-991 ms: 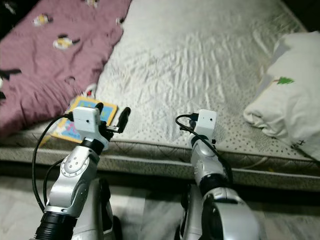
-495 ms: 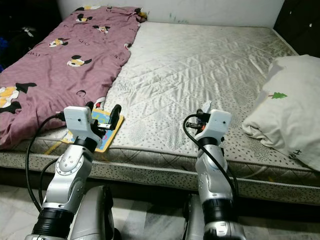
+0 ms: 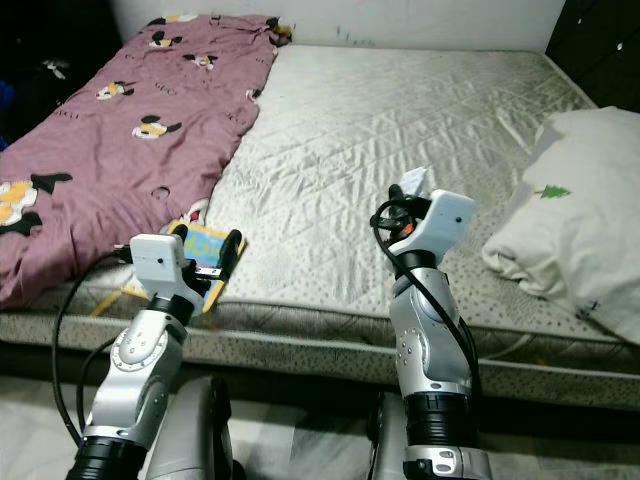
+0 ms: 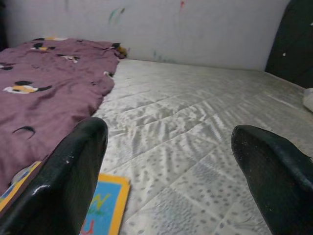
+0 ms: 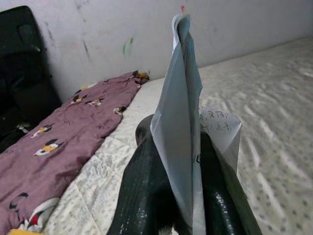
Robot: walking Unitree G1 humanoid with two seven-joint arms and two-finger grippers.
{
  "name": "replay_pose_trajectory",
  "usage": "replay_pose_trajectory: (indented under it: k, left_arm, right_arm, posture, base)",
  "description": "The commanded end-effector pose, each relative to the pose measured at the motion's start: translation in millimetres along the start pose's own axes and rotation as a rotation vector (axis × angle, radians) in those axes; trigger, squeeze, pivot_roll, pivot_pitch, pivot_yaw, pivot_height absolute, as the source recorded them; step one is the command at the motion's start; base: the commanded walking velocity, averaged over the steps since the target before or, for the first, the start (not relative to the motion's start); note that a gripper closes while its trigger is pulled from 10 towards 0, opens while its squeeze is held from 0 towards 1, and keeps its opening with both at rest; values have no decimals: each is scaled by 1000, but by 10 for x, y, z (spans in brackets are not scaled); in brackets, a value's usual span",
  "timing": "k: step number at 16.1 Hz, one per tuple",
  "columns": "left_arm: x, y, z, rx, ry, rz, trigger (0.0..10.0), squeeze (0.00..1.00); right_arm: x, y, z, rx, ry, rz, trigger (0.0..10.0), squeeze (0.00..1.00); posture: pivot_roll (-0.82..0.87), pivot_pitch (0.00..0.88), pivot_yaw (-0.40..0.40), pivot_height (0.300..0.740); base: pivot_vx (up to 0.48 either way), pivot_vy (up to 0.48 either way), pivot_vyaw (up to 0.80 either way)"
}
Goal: Clean up the room
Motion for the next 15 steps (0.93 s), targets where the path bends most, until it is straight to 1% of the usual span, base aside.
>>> replay_pose_trajectory:
  k: [1,3,4,5,7,8,9,10,12,15]
  left_arm:
    - [34,86,21,11,-9,26,10000,0]
    - [49,125,46,4,-16,35,10000,0]
    - [54,136,51,4,-25,36,10000,0]
    - [48,138,56,6,-35,36,10000,0]
    - [38,129,57,10,-42,33,10000,0]
    - [35,128,56,10,-42,33,10000,0]
    - [25,120,53,10,-33,27,10000,0]
    - [15,108,58,12,-27,20,10000,0]
    - [-4,99,65,16,-27,16,10000,0]
    - [-26,67,10,42,-17,0,10000,0]
  right_arm:
    - [37,105,-111,-7,38,25,10000,0]
    - [51,170,-155,-18,47,44,10000,0]
    - [43,194,-173,-74,59,57,10000,0]
    - [28,201,-193,-91,64,62,10000,0]
    - [9,185,-209,-84,65,56,10000,0]
    - [4,182,-212,-85,66,55,10000,0]
    - [-30,134,-275,-95,116,29,10000,0]
    - [-46,104,-319,-95,138,13,10000,0]
    - [-54,64,-335,-92,138,-4,10000,0]
    - [-49,18,-349,-97,139,-20,10000,0]
  posture:
    - [-57,66,15,626]
    - [-55,76,29,656]
    - [-52,88,33,671]
    - [-51,100,34,691]
    - [-52,111,33,716]
    - [-52,111,33,721]
    - [-51,116,30,736]
    - [-51,119,29,740]
    - [-41,123,18,740]
    - [-42,122,26,740]
  base:
    - [0,0,0]
    - [0,0,0]
    - [0,0,0]
    - [0,0,0]
    - [0,0,0]
    - [0,0,0]
    - [0,0,0]
    - [0,0,0]
    - [0,0,0]
    - [0,0,0]
Point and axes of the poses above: a point about 5 cm out from each wrist's last joint towards the gripper, its own x axis pointing out of the wrist towards the gripper, its own y axis along the axis of the wrist's last joint, z = x × y, the point moved 1 cm from there along x, pointing out of the wrist towards the gripper, and after that the axes turned 13 degrees about x, right-handed, at the moved point
